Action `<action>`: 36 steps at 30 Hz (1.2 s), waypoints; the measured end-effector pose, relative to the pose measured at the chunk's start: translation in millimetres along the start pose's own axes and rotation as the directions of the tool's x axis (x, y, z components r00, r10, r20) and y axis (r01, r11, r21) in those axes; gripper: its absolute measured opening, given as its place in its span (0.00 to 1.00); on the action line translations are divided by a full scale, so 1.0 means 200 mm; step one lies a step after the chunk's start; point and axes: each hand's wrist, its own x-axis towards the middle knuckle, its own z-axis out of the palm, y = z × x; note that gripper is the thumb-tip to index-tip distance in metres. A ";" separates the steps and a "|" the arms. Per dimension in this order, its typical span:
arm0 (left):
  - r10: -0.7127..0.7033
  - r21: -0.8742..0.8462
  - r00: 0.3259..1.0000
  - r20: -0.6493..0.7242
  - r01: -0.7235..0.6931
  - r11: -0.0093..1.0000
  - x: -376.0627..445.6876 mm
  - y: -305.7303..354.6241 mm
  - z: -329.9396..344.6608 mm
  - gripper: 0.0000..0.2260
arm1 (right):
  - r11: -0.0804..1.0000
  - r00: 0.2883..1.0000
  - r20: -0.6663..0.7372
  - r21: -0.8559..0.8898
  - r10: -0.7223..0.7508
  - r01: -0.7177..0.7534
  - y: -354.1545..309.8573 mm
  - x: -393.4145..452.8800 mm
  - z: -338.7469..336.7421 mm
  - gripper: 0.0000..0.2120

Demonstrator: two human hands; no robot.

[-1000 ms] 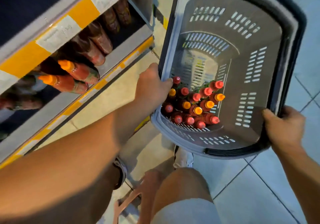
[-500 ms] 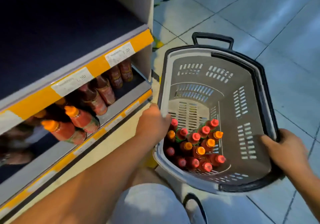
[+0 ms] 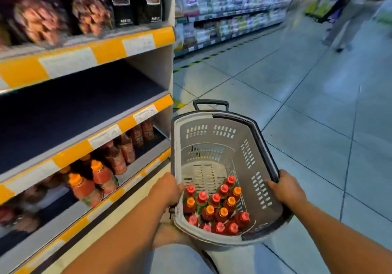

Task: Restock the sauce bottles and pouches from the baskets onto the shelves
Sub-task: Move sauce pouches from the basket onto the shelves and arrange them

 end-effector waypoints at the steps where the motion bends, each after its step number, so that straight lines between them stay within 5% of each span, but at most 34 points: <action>1: 0.014 0.060 0.999 0.045 -0.017 0.998 -0.02 0.01 -0.03 0.21 | 1.000 1.000 -0.002 -0.009 -0.003 0.003 0.01 -0.01 0.00 0.17; 5: -0.021 0.218 0.977 0.210 -0.026 0.976 -0.15 0.09 -0.14 0.14 | 0.997 0.999 -0.004 -0.056 -0.048 0.048 0.03 -0.01 -0.03 0.18; 9: 0.085 0.506 0.984 0.160 -0.155 0.848 -0.25 0.14 -0.13 0.07 | 0.993 0.995 0.036 -0.073 -0.091 0.094 0.07 -0.01 -0.05 0.19; 17: 0.023 0.445 0.935 0.354 -0.190 0.875 -0.39 0.09 -0.03 0.14 | 0.976 0.978 0.086 -0.086 -0.191 0.198 0.15 -0.06 -0.08 0.21; 26: -0.044 0.607 0.954 0.298 -0.154 0.780 -0.42 0.21 0.08 0.14 | 0.966 0.971 0.178 -0.170 -0.162 0.192 0.29 -0.08 -0.15 0.25; 28: 0.069 0.675 0.972 0.224 -0.206 0.708 -0.36 0.28 0.06 0.13 | 0.948 0.970 0.182 -0.246 -0.159 0.201 0.29 -0.08 -0.18 0.31; 30: 0.246 0.626 0.961 0.123 -0.268 0.732 -0.26 0.36 0.05 0.13 | 0.915 0.956 -0.007 -0.294 -0.293 0.278 0.24 -0.09 -0.19 0.33; 33: 0.392 0.464 0.918 0.063 -0.375 0.803 -0.09 0.47 0.12 0.06 | 0.844 0.809 -0.261 -0.043 -0.527 0.535 0.04 -0.18 -0.12 0.18; 36: 0.294 0.559 0.931 0.215 -0.364 0.745 0.03 0.50 0.31 0.06 | 0.785 0.786 0.049 0.115 -0.617 0.609 -0.18 -0.31 0.14 0.05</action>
